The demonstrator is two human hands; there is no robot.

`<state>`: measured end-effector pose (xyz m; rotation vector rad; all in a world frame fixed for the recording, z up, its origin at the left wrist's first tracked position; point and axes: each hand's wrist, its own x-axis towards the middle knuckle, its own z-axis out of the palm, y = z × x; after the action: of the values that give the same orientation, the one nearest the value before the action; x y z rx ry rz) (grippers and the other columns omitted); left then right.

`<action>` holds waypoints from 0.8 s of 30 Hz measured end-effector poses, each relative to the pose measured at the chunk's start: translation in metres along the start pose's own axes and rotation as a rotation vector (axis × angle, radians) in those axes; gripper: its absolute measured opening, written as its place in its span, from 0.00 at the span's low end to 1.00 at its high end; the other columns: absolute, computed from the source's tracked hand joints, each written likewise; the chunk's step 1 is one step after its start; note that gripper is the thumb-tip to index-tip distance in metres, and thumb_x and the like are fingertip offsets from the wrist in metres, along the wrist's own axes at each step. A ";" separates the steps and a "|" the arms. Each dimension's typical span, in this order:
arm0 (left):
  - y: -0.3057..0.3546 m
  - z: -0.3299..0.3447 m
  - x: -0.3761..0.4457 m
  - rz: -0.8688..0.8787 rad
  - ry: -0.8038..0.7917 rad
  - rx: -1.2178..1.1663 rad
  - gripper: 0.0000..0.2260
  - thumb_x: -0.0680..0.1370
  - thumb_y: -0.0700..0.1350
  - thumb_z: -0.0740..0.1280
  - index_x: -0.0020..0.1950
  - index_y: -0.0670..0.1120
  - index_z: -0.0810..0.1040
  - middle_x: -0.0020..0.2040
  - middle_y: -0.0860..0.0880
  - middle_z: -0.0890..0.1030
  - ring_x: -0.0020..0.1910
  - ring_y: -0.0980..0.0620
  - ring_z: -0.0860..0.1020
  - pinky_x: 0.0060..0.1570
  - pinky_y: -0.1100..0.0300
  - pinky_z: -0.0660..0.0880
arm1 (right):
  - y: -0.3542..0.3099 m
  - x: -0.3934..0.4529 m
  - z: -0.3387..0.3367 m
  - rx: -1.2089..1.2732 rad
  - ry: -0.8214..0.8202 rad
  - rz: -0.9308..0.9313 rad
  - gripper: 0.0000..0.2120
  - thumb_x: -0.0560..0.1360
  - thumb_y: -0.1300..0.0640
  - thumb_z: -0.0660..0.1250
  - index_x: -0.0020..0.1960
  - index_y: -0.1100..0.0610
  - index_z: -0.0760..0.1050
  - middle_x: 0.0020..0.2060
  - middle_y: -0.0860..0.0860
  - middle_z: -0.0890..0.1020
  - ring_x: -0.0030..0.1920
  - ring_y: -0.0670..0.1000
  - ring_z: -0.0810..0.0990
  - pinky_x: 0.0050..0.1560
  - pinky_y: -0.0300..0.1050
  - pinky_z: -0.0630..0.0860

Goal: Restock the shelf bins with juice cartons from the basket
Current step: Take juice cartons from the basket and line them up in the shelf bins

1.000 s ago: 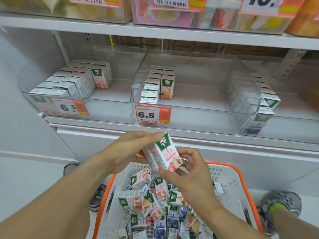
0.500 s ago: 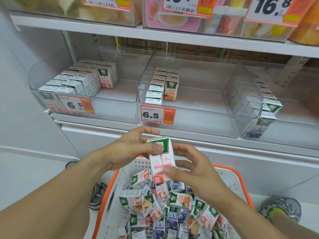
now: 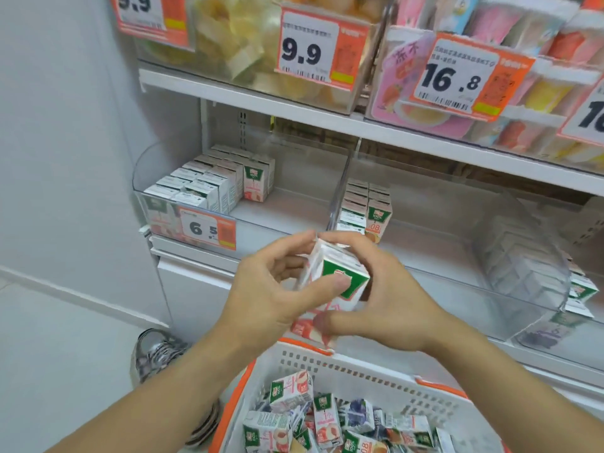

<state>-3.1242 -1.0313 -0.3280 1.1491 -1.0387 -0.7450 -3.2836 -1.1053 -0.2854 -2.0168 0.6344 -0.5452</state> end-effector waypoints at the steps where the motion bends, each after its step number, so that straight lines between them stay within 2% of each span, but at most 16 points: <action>1: 0.004 -0.010 0.005 0.035 0.041 0.007 0.37 0.61 0.54 0.80 0.68 0.50 0.76 0.56 0.52 0.84 0.54 0.50 0.83 0.57 0.53 0.79 | -0.006 0.012 0.005 0.011 0.022 -0.035 0.41 0.59 0.69 0.81 0.66 0.48 0.71 0.51 0.41 0.83 0.48 0.44 0.84 0.43 0.35 0.79; 3: 0.012 -0.028 0.013 0.114 0.101 0.024 0.36 0.64 0.56 0.78 0.70 0.49 0.72 0.59 0.53 0.82 0.55 0.52 0.82 0.55 0.56 0.80 | -0.015 0.037 0.017 0.019 0.065 -0.108 0.40 0.58 0.71 0.81 0.65 0.50 0.72 0.51 0.43 0.83 0.47 0.47 0.85 0.40 0.43 0.82; 5: 0.017 -0.044 0.023 0.168 0.142 0.010 0.28 0.72 0.58 0.71 0.68 0.48 0.73 0.57 0.54 0.82 0.55 0.55 0.82 0.50 0.61 0.79 | -0.021 0.064 0.032 0.012 0.098 -0.156 0.41 0.57 0.70 0.82 0.64 0.49 0.72 0.51 0.45 0.83 0.48 0.50 0.85 0.42 0.50 0.84; 6: 0.018 -0.052 0.028 0.187 0.166 -0.023 0.23 0.76 0.57 0.67 0.66 0.46 0.74 0.55 0.54 0.82 0.54 0.57 0.82 0.47 0.64 0.78 | -0.022 0.078 0.039 0.003 0.118 -0.172 0.41 0.56 0.68 0.82 0.64 0.49 0.72 0.51 0.45 0.83 0.49 0.49 0.84 0.44 0.50 0.84; 9: 0.009 -0.078 0.045 0.219 0.376 -0.048 0.14 0.80 0.50 0.60 0.61 0.45 0.77 0.54 0.54 0.80 0.52 0.65 0.78 0.45 0.73 0.74 | -0.020 0.121 0.050 -0.020 0.196 -0.183 0.42 0.53 0.66 0.84 0.63 0.49 0.72 0.48 0.45 0.82 0.46 0.41 0.83 0.43 0.35 0.79; 11: -0.008 -0.097 0.056 0.210 0.531 0.181 0.11 0.79 0.46 0.63 0.60 0.48 0.78 0.57 0.56 0.78 0.54 0.66 0.74 0.50 0.74 0.70 | -0.012 0.154 0.046 -0.011 0.252 -0.161 0.41 0.54 0.70 0.83 0.63 0.53 0.71 0.46 0.46 0.82 0.41 0.39 0.82 0.39 0.31 0.77; 12: -0.016 -0.103 0.060 0.212 0.547 0.351 0.12 0.78 0.42 0.66 0.61 0.49 0.78 0.57 0.57 0.77 0.56 0.64 0.73 0.56 0.72 0.68 | -0.008 0.172 0.043 -0.020 0.283 -0.139 0.41 0.55 0.71 0.83 0.63 0.54 0.70 0.46 0.46 0.81 0.39 0.38 0.82 0.39 0.31 0.77; 14: -0.038 -0.110 0.068 0.258 0.472 0.632 0.17 0.73 0.37 0.71 0.61 0.47 0.78 0.58 0.52 0.77 0.61 0.54 0.71 0.63 0.63 0.65 | 0.002 0.207 0.038 -0.073 0.336 -0.071 0.41 0.54 0.69 0.83 0.62 0.54 0.69 0.46 0.48 0.82 0.41 0.40 0.83 0.42 0.37 0.80; 16: -0.056 -0.110 0.073 0.315 0.415 0.786 0.16 0.70 0.39 0.75 0.58 0.46 0.81 0.55 0.49 0.78 0.61 0.46 0.72 0.63 0.52 0.68 | 0.013 0.239 0.037 -0.157 0.361 0.002 0.42 0.53 0.67 0.83 0.61 0.50 0.68 0.50 0.52 0.82 0.47 0.49 0.84 0.48 0.45 0.82; 18: -0.067 -0.112 0.077 0.358 0.448 0.840 0.14 0.69 0.42 0.76 0.53 0.46 0.82 0.53 0.49 0.78 0.59 0.44 0.73 0.60 0.47 0.70 | 0.024 0.265 0.041 -0.272 0.349 0.065 0.43 0.51 0.64 0.83 0.60 0.47 0.68 0.56 0.55 0.78 0.51 0.54 0.82 0.48 0.45 0.82; 20: -0.074 -0.113 0.079 0.393 0.481 0.816 0.14 0.68 0.44 0.76 0.52 0.47 0.81 0.53 0.50 0.78 0.59 0.45 0.73 0.59 0.48 0.70 | 0.036 0.287 0.046 -0.344 0.313 0.100 0.42 0.52 0.63 0.83 0.61 0.48 0.69 0.61 0.57 0.74 0.51 0.55 0.80 0.47 0.43 0.80; 24: -0.082 -0.111 0.080 0.411 0.512 0.782 0.14 0.69 0.49 0.74 0.53 0.50 0.81 0.55 0.53 0.78 0.63 0.46 0.72 0.63 0.52 0.67 | 0.047 0.311 0.057 -0.484 0.254 0.132 0.44 0.54 0.60 0.84 0.65 0.47 0.69 0.61 0.55 0.66 0.49 0.51 0.75 0.48 0.37 0.73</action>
<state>-2.9888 -1.0846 -0.3931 1.5965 -1.0898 0.3240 -3.0207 -1.2849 -0.3144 -2.3479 1.1341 -0.6165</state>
